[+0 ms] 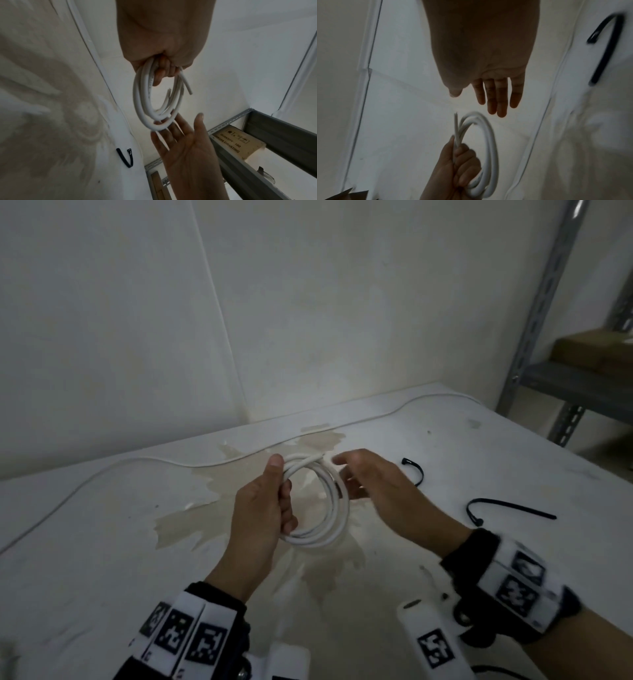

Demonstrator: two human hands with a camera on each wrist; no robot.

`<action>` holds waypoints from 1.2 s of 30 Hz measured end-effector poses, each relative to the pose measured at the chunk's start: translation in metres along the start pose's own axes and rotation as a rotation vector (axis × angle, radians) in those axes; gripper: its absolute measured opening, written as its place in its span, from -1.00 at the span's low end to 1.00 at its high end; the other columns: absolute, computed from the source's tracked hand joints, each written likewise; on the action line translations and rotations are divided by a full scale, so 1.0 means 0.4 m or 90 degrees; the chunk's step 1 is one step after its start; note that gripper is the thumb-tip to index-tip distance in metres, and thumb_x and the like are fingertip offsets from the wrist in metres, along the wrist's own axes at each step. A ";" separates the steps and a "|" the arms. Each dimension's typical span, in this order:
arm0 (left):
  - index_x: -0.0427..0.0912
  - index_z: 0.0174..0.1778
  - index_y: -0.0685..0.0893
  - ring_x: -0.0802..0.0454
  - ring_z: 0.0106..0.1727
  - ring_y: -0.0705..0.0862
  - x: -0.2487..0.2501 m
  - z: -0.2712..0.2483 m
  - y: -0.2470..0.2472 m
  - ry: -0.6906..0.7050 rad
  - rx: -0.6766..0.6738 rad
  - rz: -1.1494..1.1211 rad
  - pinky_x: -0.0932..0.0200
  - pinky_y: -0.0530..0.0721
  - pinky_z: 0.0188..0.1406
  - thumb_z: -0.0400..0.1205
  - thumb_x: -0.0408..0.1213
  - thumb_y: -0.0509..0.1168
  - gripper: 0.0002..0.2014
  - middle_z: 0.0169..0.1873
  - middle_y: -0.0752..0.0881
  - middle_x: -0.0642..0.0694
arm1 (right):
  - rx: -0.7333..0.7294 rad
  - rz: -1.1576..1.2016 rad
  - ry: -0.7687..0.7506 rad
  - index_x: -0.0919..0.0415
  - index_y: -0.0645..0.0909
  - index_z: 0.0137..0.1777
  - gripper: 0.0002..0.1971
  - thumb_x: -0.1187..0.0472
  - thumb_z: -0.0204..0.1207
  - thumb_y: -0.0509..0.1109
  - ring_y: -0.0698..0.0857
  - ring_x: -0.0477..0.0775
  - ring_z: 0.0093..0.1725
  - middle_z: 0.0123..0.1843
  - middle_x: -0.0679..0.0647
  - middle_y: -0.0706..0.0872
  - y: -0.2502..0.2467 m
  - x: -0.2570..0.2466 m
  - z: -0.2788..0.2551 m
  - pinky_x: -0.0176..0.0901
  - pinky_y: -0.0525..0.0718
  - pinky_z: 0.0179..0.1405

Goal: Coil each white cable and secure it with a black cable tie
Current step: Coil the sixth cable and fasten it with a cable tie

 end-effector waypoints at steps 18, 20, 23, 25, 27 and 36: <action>-0.16 -0.51 0.41 0.19 -0.73 0.23 -0.048 0.013 0.062 -0.031 0.004 -0.006 0.33 0.31 -0.72 0.68 -0.02 0.12 -0.55 -0.77 0.29 0.11 | -0.043 -0.630 0.395 0.25 0.36 0.45 -0.57 0.29 0.59 0.26 0.42 0.20 0.39 0.44 0.23 0.38 -0.462 0.319 -0.156 -0.17 0.33 0.34; -0.17 -0.51 0.41 0.19 -0.73 0.23 -0.043 0.012 0.054 -0.029 0.007 -0.009 0.34 0.30 -0.73 0.68 -0.03 0.12 -0.55 -0.77 0.28 0.11 | -0.078 -0.673 0.418 0.27 0.43 0.38 -0.65 0.28 0.60 0.24 0.51 0.16 0.26 0.34 0.23 0.46 -0.454 0.328 -0.154 -0.21 0.42 0.19; -0.17 -0.51 0.42 0.19 -0.73 0.23 -0.033 0.013 0.033 -0.021 0.015 -0.019 0.35 0.31 -0.73 0.68 -0.04 0.11 -0.55 -0.77 0.28 0.11 | -0.080 -0.706 0.404 0.28 0.58 -0.10 -0.91 0.32 0.57 0.26 0.52 0.00 -0.19 -0.07 0.15 0.58 -0.442 0.308 -0.140 -0.38 0.41 -0.33; -0.17 -0.51 0.42 0.20 -0.73 0.23 -0.025 0.014 0.012 -0.014 0.025 -0.024 0.35 0.31 -0.74 0.68 -0.04 0.11 -0.55 -0.77 0.28 0.11 | -0.079 -0.701 0.398 0.27 0.54 -0.19 -0.89 0.31 0.57 0.27 0.44 -0.12 -0.33 -0.21 0.03 0.51 -0.432 0.295 -0.137 -0.44 0.36 -0.45; -0.17 -0.51 0.42 0.20 -0.73 0.23 -0.018 0.018 -0.013 -0.003 0.037 -0.025 0.36 0.31 -0.74 0.68 -0.04 0.10 -0.55 -0.77 0.28 0.11 | -0.038 -0.677 0.349 0.25 0.54 -0.16 -0.92 0.30 0.57 0.29 0.46 -0.07 -0.28 -0.22 0.01 0.50 -0.418 0.259 -0.123 -0.45 0.34 -0.43; -0.20 -0.49 0.44 0.20 -0.74 0.25 0.018 0.027 -0.153 0.044 0.114 -0.026 0.36 0.31 -0.74 0.69 -0.08 0.12 -0.57 -0.79 0.31 0.11 | 0.007 -0.409 0.095 0.14 0.58 -0.21 -0.92 0.22 0.50 0.41 0.50 -0.20 -0.34 -0.31 -0.11 0.58 -0.109 0.059 0.001 -0.52 0.44 -0.42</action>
Point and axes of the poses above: each hand's wrist, its own z-axis towards the middle knuckle, its own y-axis out of the palm, x = y × z, the point moved 10 cm from there along z, towards the middle knuckle
